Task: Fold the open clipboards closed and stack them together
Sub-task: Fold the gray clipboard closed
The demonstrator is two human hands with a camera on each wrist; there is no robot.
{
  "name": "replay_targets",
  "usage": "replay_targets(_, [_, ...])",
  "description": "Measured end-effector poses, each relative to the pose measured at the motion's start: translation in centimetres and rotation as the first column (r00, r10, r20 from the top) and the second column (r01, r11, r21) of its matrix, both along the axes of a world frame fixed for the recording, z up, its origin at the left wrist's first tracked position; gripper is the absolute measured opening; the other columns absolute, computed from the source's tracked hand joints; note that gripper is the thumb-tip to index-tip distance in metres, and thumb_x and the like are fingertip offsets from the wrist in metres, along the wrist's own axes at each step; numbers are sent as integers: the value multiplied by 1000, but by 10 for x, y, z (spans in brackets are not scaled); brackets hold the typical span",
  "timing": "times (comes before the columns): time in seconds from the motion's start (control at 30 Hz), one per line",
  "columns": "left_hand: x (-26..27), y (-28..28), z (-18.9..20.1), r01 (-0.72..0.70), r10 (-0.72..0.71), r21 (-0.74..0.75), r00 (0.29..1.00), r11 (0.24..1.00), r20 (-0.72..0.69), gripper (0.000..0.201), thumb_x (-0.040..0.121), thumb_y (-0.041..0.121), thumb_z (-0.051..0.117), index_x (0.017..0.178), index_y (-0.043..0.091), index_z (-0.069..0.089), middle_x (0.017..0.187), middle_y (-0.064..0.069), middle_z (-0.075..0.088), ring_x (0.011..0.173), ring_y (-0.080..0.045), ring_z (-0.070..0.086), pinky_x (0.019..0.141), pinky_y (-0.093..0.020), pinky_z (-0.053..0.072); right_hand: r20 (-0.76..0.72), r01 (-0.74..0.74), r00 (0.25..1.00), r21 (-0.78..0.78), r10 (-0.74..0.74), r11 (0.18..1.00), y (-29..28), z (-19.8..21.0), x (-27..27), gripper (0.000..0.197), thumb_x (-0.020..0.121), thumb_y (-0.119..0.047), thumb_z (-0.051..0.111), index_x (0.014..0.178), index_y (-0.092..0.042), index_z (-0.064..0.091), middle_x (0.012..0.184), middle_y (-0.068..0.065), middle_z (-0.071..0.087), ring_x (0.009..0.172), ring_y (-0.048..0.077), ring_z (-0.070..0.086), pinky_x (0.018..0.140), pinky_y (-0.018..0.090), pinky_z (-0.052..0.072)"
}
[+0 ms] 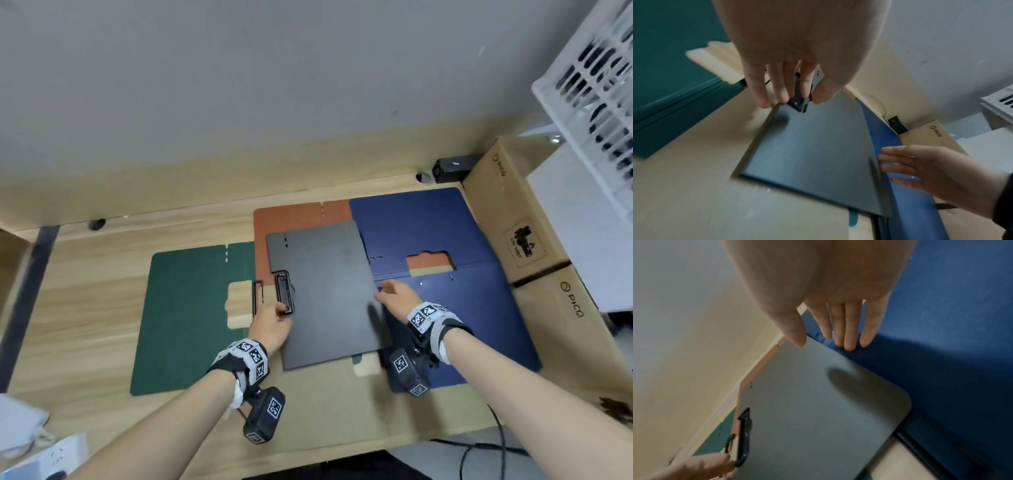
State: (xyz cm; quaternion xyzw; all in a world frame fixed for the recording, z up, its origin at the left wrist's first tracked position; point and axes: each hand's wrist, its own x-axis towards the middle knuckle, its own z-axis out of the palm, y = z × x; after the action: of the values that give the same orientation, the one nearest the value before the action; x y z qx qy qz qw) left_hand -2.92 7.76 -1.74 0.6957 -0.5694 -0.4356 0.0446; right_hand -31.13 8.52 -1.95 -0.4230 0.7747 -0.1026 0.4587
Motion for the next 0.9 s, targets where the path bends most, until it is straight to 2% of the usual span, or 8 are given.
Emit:
replay_targets(0.1, [0, 15, -16, -53, 53, -42, 999, 998, 4, 36, 86, 7, 56, 122, 12, 59, 112, -6, 58, 95, -19, 57, 86, -24, 38, -27, 35, 999, -11, -36, 999, -3, -16, 5, 42, 90, -19, 61, 128, -3, 54, 119, 16, 64, 112, 29, 58, 96, 32, 40])
replay_targets(0.17, [-1, 21, -19, -100, 98, -64, 995, 993, -26, 35, 86, 6, 57, 121, 11, 59, 112, -3, 54, 93, -17, 56, 86, -23, 37, -32, 56, 998, 4, -56, 998, -4, -22, 9, 34, 86, -23, 65, 115, -7, 58, 101, 13, 67, 92, 26, 60, 83, 30, 43])
replay_targets(0.23, [-2, 22, -18, -164, 161, -64, 985, 984, -61, 33, 86, 5, 57, 119, 11, 60, 110, -4, 56, 92, -16, 54, 87, -23, 38, -35, 58, 998, 28, -57, 998, -5, -28, 10, 27, 83, -32, 69, 98, -13, 59, 91, 6, 65, 86, 24, 60, 77, 32, 44])
replay_targets(0.37, [-9, 19, -17, -213, 206, -65, 973, 975, -104, 35, 84, 4, 53, 116, 12, 63, 114, -5, 58, 95, -18, 56, 100, -33, 43, -43, 68, 997, -8, -69, 998, -6, -30, 2, 37, 84, -37, 68, 108, -12, 58, 103, 4, 64, 98, 26, 60, 85, 30, 43])
replay_targets(0.5, [-33, 16, -19, -131, 121, -78, 985, 988, -121, 36, 85, 4, 52, 119, 13, 63, 117, -7, 55, 95, -16, 55, 98, -29, 41, -122, 124, 984, -37, -128, 992, -2, -19, -19, 47, 87, -32, 66, 122, -2, 57, 114, 13, 64, 111, 33, 59, 95, 35, 43])
replay_targets(0.73, [-85, 9, -28, 0, -15, -108, 990, 994, -143, 36, 84, 5, 56, 120, 11, 63, 122, -8, 59, 115, -25, 55, 107, -36, 39, -191, 200, 957, -116, -219, 973, 16, -13, -64, 33, 78, -22, 73, 105, -11, 59, 92, 3, 61, 92, 28, 63, 75, 30, 43])
replay_targets(0.83, [-98, 11, -29, 11, -28, -96, 984, 995, -178, 36, 84, 4, 55, 119, 11, 63, 123, -7, 58, 116, -23, 56, 108, -38, 40, -201, 223, 945, -175, -257, 959, 22, -16, -73, 39, 69, -24, 77, 104, -14, 63, 98, 7, 67, 90, 27, 65, 78, 35, 53])
replay_targets(0.9, [-100, 12, -28, 2, -19, -81, 979, 997, -203, 36, 85, 2, 54, 119, 11, 63, 124, -7, 58, 117, -21, 56, 108, -37, 39, -252, 200, 935, -210, -250, 957, 23, -19, -72, 42, 67, -25, 77, 106, -14, 64, 107, 11, 65, 100, 30, 61, 87, 39, 52])
